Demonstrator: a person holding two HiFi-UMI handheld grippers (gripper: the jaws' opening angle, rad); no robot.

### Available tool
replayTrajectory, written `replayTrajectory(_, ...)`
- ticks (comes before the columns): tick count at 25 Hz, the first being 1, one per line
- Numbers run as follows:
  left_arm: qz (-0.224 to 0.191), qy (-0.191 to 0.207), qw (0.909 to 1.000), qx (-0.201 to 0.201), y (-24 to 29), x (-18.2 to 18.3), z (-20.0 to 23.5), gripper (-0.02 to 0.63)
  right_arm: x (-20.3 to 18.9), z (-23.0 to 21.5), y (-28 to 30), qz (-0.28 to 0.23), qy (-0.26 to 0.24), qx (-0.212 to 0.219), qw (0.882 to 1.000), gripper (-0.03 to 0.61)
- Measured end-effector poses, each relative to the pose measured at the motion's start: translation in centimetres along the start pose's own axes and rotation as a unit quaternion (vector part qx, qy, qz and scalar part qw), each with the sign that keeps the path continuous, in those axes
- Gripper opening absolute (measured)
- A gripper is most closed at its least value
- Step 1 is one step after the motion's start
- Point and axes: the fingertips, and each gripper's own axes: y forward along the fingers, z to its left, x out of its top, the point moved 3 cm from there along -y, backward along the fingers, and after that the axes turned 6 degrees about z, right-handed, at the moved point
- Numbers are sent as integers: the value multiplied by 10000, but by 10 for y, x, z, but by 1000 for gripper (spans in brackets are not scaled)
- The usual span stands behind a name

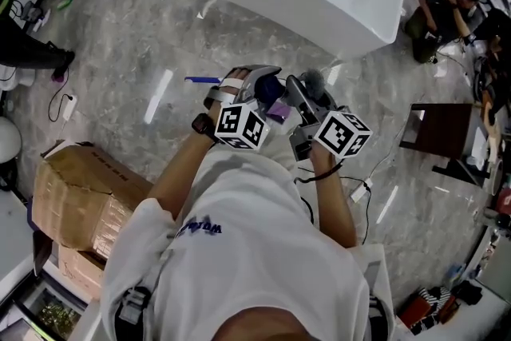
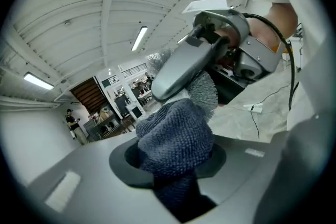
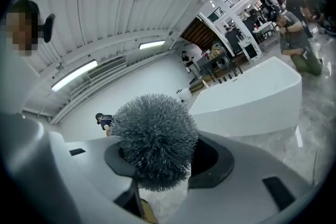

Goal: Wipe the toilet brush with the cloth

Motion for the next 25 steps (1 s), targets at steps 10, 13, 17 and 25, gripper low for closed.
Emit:
replayTrajectory(10,412,500,9979,10,-1,-43,-5,123,11,-21,-30,-169,332,60,9993,222)
replayTrajectory(13,529,562,9970,-4,-5,-57,-5,123,6,-21,-36,-67,352,91,9993,224)
replayTrajectory(17,556,412,9976,-92,-8,-65,-8,123,3,-23,-39,-28,367,103,9993,224)
replayTrajectory(25,575,333,9977,-99,-16,-72,-8,126,7,-32,-51,-88,502,81,9987,224)
